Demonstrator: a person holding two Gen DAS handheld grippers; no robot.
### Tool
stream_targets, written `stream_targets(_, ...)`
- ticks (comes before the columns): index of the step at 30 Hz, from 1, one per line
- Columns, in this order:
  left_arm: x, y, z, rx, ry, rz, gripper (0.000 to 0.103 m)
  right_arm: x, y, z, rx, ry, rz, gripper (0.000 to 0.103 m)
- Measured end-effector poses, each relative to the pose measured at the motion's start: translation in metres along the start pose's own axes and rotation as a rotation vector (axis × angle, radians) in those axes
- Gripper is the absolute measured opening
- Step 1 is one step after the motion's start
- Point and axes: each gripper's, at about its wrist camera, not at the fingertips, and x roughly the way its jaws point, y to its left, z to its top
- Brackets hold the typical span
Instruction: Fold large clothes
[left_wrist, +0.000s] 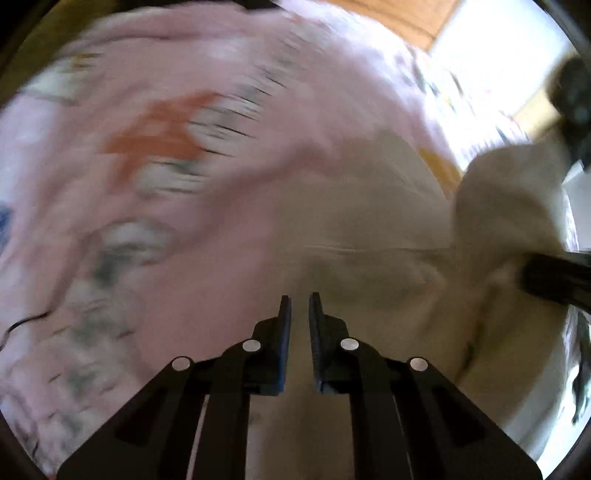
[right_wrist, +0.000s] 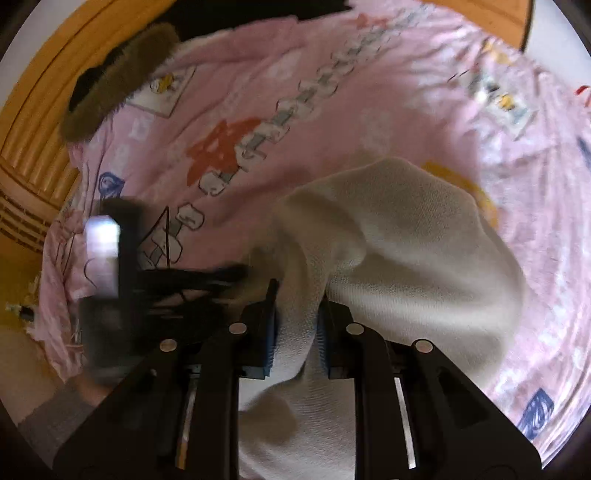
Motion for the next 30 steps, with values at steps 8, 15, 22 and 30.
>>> stream_targets(8,-0.094,-0.032,-0.028,0.022,-0.057,-0.051,0.010,0.077,0.004,0.036,-0.009,0.227,0.082,0.018)
stream_targets(15,0.006,-0.088,-0.057,0.032,0.215,0.112,0.006,0.084,0.010,0.043,0.016,0.267,0.103,0.033)
stream_targets(22,0.022,-0.121,-0.083,0.198,0.180,0.305,0.003,-0.055,-0.046,0.003,0.126,-0.170,0.327,0.046)
stream_targets(30,0.017,-0.117,-0.088,0.214,0.148,0.325,0.004,-0.074,-0.051,-0.176,0.131,-0.275,0.192,0.017)
